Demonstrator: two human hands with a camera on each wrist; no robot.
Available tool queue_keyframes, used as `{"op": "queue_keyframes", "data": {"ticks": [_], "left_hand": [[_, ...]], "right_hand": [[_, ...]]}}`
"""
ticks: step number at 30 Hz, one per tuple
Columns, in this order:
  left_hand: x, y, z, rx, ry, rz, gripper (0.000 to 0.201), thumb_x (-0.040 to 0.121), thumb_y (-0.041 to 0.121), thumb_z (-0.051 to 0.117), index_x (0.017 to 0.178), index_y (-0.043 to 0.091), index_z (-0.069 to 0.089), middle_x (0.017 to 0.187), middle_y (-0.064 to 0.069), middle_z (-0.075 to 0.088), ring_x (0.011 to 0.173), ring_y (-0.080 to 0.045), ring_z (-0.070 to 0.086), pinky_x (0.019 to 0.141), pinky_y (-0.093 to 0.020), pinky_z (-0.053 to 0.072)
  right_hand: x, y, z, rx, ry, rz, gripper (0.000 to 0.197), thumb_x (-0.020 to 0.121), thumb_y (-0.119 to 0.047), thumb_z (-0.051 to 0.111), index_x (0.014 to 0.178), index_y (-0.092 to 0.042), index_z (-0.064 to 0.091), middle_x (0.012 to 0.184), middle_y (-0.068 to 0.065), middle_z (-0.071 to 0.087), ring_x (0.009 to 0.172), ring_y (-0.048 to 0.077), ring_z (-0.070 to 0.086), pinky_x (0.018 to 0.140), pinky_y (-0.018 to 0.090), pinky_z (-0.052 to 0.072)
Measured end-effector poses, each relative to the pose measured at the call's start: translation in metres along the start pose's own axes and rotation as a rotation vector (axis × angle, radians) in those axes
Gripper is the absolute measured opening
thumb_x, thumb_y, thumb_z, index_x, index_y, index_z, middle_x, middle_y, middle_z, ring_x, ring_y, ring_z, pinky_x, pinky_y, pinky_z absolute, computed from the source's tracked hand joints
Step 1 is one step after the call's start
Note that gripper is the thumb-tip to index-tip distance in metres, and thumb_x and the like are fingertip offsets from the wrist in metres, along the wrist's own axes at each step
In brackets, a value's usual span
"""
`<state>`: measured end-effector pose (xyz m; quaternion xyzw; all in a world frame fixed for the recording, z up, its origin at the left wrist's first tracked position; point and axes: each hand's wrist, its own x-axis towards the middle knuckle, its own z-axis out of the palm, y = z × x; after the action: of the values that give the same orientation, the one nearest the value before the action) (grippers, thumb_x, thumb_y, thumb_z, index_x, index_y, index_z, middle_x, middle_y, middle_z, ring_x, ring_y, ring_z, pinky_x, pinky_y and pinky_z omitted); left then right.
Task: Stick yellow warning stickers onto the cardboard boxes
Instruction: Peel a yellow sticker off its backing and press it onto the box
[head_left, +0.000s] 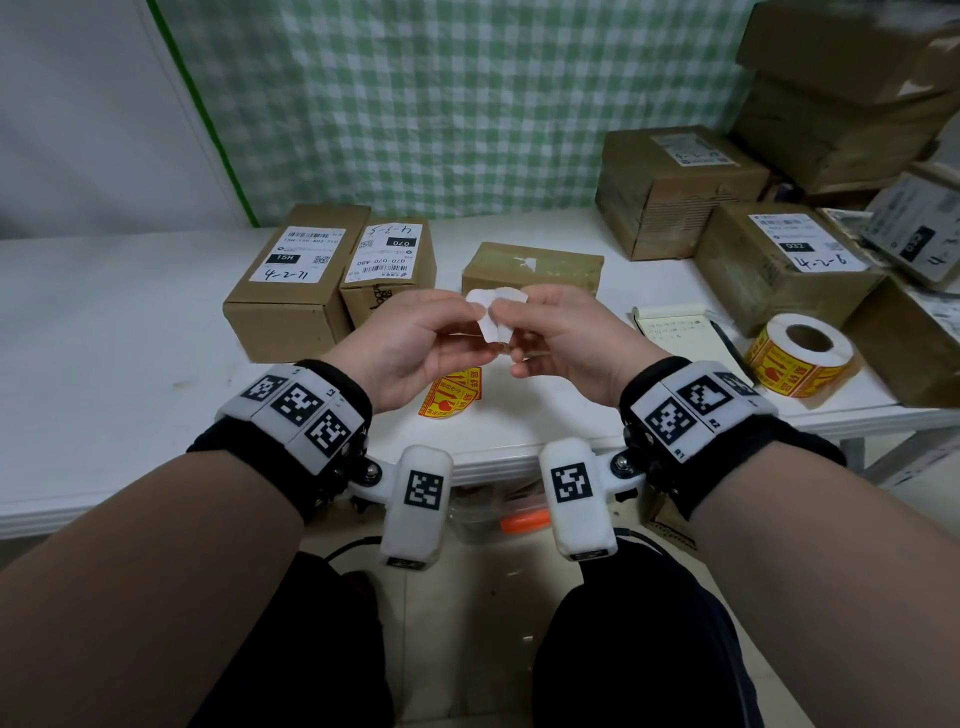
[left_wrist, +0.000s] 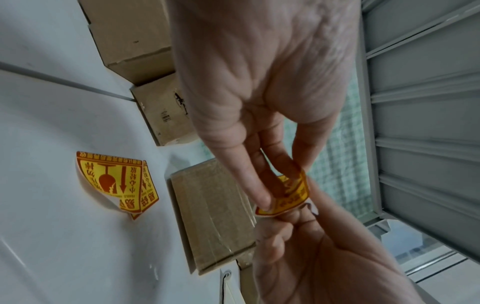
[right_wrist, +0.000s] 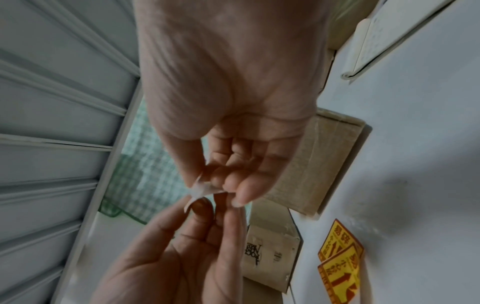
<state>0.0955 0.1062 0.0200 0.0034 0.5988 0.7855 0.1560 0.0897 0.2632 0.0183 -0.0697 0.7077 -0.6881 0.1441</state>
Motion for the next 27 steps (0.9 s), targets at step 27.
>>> {"op": "queue_keyframes", "data": {"ticks": [27], "left_hand": [[-0.0027,0.0037,-0.0005,-0.258,-0.129,-0.069,0.027,0.09,-0.003,0.036,0.105,-0.005,0.058,0.092,-0.015,0.069,0.079,-0.023,0.071,0.069,-0.026,0.058]], "right_hand": [[-0.0054,-0.0009,-0.0001,0.419,-0.071,0.064,0.019,0.094,-0.009,0.044,0.105,-0.002,0.058,0.079,0.008,0.055,0.049,0.009,0.05,0.047,0.019,0.048]]}}
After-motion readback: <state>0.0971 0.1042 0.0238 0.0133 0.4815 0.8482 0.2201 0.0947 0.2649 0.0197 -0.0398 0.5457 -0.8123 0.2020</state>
